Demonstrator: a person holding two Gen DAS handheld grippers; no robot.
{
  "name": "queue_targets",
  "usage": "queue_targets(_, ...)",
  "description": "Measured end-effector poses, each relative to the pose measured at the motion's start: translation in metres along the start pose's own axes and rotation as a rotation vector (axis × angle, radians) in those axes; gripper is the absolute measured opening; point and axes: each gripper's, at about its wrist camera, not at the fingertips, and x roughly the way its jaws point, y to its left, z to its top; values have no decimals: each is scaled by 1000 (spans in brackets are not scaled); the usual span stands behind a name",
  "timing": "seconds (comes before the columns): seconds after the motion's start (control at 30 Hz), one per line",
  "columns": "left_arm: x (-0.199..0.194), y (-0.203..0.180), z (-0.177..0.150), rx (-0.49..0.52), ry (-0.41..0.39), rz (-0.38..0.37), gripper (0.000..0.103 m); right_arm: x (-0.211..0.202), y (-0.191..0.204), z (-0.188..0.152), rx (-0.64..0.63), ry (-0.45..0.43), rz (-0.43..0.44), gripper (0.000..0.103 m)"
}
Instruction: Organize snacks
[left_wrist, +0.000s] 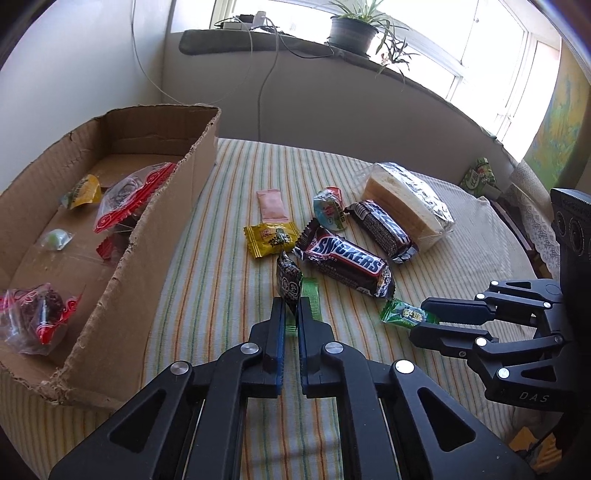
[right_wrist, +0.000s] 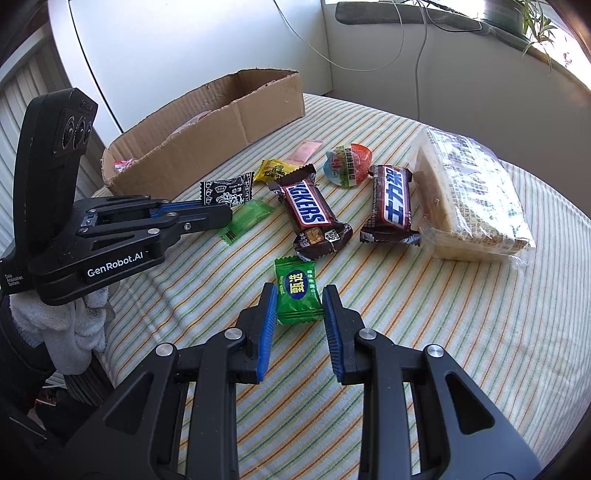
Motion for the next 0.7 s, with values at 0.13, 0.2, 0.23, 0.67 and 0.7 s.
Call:
queue_targets(0.13, -5, 3, -1, -5, -15, 2, 4, -3, 2, -1, 3, -7, -4, 26)
queue_targets(0.2, -10, 4, -1, -7, -26, -1, 3, -5, 4, -1, 3, -12, -4, 26)
queue_targets(0.23, -13, 4, -1, -10, -35, -4, 3, -7, 4, -1, 3, -15, -4, 26)
queue_targets(0.67, 8, 5, 11, -10, -4, 48, 31, -14, 9, 1, -9, -39, -3, 26)
queue_targets(0.7, 10, 5, 13, -22, 3, 60, 39, -14, 9, 0, -10, -37, -3, 26)
